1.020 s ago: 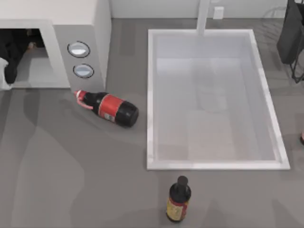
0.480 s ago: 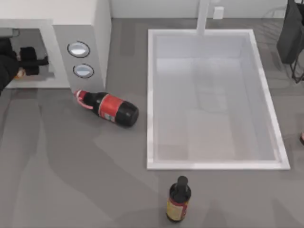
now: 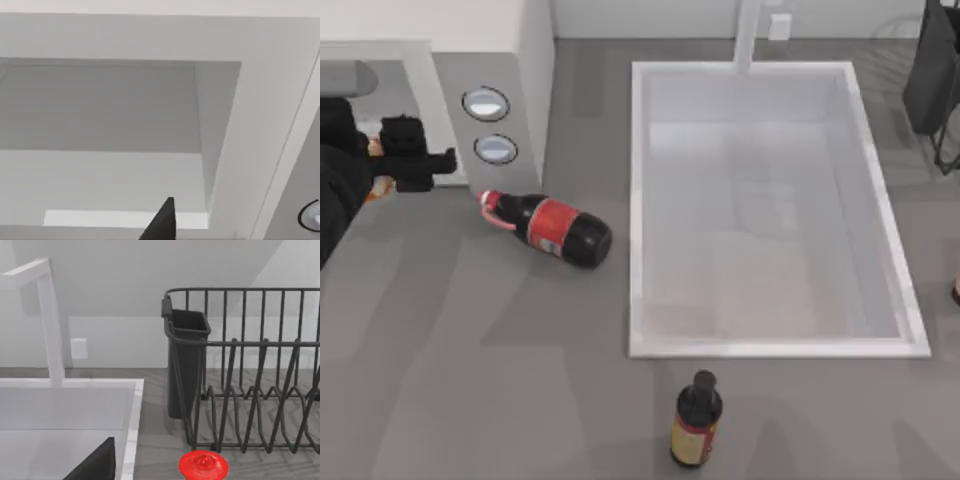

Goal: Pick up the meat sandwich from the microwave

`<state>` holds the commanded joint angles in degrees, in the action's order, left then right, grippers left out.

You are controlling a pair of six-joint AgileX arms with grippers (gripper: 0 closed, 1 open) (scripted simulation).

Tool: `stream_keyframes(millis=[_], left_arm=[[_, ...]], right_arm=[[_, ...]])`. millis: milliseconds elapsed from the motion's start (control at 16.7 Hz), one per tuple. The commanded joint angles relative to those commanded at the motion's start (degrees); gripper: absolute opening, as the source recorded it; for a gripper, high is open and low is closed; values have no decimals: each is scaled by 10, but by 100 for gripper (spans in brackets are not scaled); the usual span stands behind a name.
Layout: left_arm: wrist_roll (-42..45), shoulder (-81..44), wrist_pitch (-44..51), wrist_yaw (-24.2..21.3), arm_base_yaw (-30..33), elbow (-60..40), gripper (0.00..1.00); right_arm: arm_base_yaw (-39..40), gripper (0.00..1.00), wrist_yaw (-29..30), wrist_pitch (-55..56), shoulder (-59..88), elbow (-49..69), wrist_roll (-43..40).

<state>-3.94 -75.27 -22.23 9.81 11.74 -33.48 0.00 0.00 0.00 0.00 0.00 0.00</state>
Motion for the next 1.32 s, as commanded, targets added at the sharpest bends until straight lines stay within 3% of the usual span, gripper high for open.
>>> stream_keyframes(millis=[240, 720, 960, 1320], left_arm=[[-4, 73, 29, 33, 37, 54, 0], [-3, 52, 8, 34, 37, 59, 0], [-3, -50, -105, 35, 40, 83, 0], [-3, -250, -393, 33, 42, 142, 0]], right_arm=[[0, 100, 0, 0, 0, 0, 0], [0, 100, 0, 0, 0, 0, 0], [0, 100, 0, 0, 0, 0, 0], [0, 100, 0, 0, 0, 0, 0]])
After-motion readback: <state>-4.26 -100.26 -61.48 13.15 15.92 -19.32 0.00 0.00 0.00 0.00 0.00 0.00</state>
